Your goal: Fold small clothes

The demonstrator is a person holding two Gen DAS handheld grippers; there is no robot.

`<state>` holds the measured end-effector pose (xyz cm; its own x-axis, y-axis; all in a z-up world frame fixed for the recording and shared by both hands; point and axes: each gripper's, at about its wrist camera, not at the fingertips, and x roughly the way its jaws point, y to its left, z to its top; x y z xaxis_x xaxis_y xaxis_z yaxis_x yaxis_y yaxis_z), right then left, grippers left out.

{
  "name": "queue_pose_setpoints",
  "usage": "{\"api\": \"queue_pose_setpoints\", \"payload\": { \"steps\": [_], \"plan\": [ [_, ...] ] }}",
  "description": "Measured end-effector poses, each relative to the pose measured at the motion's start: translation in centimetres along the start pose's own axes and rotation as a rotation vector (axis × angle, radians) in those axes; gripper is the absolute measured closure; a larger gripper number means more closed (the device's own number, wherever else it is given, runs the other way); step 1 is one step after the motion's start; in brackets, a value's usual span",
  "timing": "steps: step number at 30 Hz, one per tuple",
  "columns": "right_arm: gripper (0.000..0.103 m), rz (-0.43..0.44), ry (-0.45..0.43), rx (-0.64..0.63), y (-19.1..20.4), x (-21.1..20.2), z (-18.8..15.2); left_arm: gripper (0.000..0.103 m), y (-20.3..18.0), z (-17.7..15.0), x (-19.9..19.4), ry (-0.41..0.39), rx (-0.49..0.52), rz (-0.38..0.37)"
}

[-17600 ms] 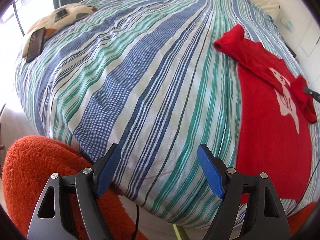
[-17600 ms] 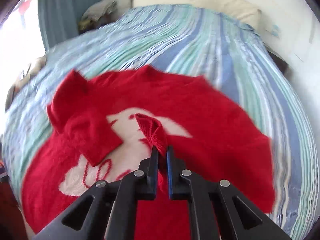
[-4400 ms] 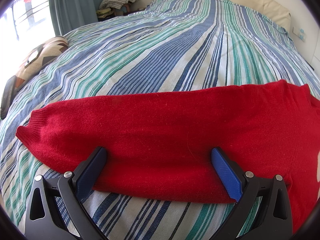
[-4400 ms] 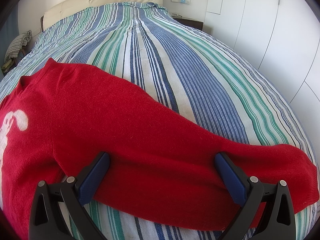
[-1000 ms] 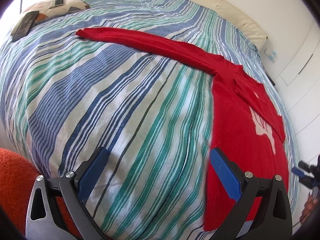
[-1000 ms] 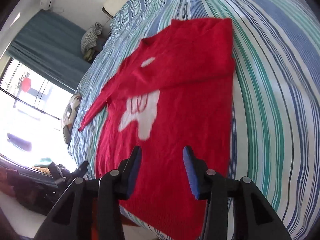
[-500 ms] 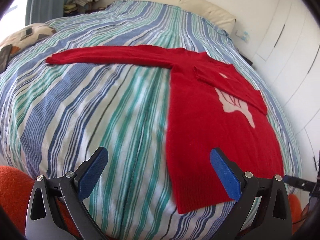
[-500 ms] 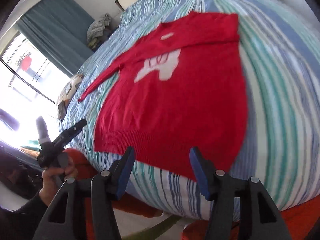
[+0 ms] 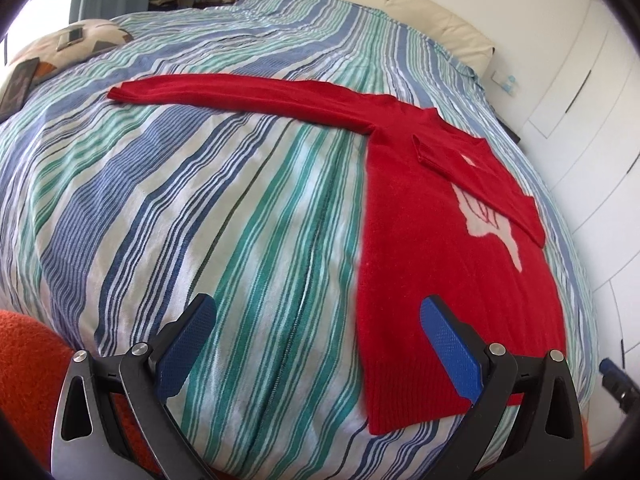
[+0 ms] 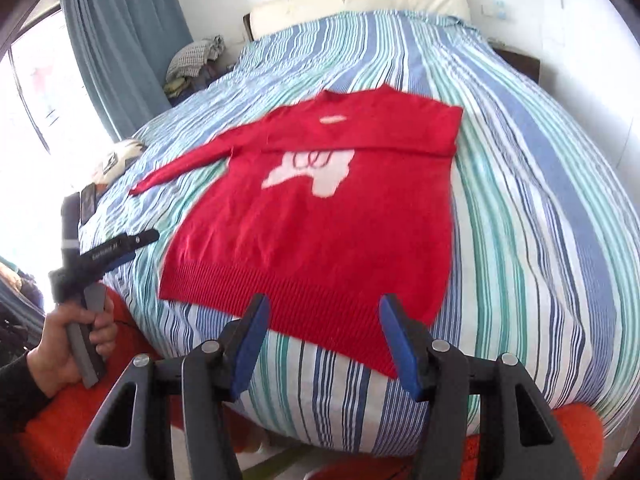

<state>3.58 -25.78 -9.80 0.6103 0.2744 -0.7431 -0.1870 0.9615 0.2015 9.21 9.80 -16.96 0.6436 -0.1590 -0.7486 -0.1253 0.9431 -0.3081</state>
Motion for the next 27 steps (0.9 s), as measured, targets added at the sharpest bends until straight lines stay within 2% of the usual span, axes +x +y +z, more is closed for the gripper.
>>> {"api": "queue_pose_setpoints", "payload": {
  "steps": [4,8,9,10,11,13,17,19,20,23,27],
  "plan": [
    [0.045,-0.005,-0.052,-0.002,1.2,-1.5,0.9,0.001,-0.9,-0.1,-0.5,0.006,0.047,-0.008],
    [0.044,-0.043,-0.165,-0.057,3.2,-5.7,2.1,0.001,-2.8,0.4,-3.6,0.015,0.017,-0.075],
    [0.042,-0.058,-0.211,-0.067,3.5,-7.4,2.5,0.001,-3.7,0.6,-4.8,0.015,0.014,-0.115],
    [0.031,-0.076,-0.264,-0.077,4.0,-9.1,3.2,0.001,-4.7,0.9,-6.1,0.019,0.019,-0.162],
    [0.015,-0.096,-0.317,-0.082,4.5,-10.9,3.8,0.001,-5.8,1.3,-7.6,0.017,0.033,-0.202],
    [0.0,-0.139,-0.437,-0.077,5.3,-14.8,5.3,0.001,-8.0,2.5,-11.0,-0.017,0.078,-0.257],
    [0.0,-0.185,-0.714,-0.047,6.2,-22.4,6.6,0.001,-10.9,4.9,-17.9,-0.138,0.165,-0.27],
    [0.0,-0.189,-0.833,-0.07,6.5,-24.2,6.4,0.001,-11.5,5.7,-19.9,-0.174,0.179,-0.268],
    [0.0,-0.192,-0.846,-0.106,6.7,-24.3,6.4,0.001,-11.7,5.9,-20.3,-0.179,0.177,-0.261],
    [0.0,-0.186,-0.72,-0.159,6.6,-22.1,6.5,0.001,-11.8,5.7,-19.2,-0.159,0.16,-0.239],
    [0.0,-0.143,-0.591,-0.137,6.0,-17.6,5.4,0.001,-11.0,3.5,-14.0,-0.041,0.107,-0.197]
  ]
}}
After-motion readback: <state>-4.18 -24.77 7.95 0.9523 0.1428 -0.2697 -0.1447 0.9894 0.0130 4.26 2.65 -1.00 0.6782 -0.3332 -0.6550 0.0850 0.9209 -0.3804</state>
